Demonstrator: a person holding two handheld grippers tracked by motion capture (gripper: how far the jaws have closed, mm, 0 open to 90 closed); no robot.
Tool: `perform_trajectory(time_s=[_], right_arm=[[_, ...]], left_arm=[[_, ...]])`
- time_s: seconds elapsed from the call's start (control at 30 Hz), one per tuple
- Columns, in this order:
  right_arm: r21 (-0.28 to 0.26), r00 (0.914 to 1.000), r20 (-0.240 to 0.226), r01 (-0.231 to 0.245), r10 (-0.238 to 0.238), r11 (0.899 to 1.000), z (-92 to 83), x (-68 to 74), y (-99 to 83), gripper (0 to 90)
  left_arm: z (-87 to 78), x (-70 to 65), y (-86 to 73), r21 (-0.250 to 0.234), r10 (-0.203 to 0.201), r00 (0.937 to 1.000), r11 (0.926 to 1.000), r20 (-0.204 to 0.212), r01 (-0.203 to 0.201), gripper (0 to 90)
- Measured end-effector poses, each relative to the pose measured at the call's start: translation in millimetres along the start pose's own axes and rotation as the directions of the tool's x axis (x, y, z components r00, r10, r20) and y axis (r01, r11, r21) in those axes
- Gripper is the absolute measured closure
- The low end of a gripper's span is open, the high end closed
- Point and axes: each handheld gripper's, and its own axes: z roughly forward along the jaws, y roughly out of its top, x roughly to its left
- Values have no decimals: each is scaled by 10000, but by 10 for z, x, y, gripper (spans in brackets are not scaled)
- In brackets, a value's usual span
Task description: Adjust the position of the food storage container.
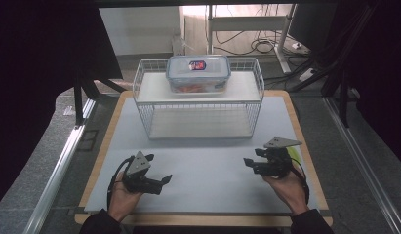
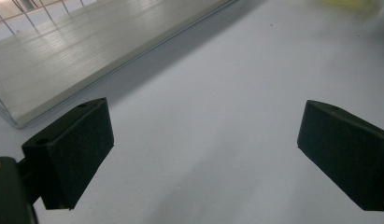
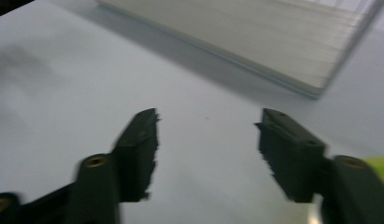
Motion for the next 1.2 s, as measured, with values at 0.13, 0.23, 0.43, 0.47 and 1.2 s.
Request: perform_trajectory(time_s=[0.13,0.23,0.43,0.47,1.2], right_arm=[[57,9985,552,-47,43,10000,-98,-105,-4,644],[26,9921,1188,-417,411,9991,-186,-243,-19,742],[-182,9770,1888,-975,992,9951,-329,-518,-96,883],[-188,9744,1991,-1025,1042,9946,-347,-557,-109,898],[266,9114,3703,-2036,1795,9787,-448,-1066,-395,900]], left_arm=[[2,21,-7,36,-158,9998,9999,77,157,41],[12,37,-16,156,-215,9997,9996,72,214,47],[17,45,-21,167,-248,9996,9996,122,246,51],[19,46,-22,172,-220,9997,9996,111,218,51],[32,49,-29,318,-229,9995,9992,198,222,61]])
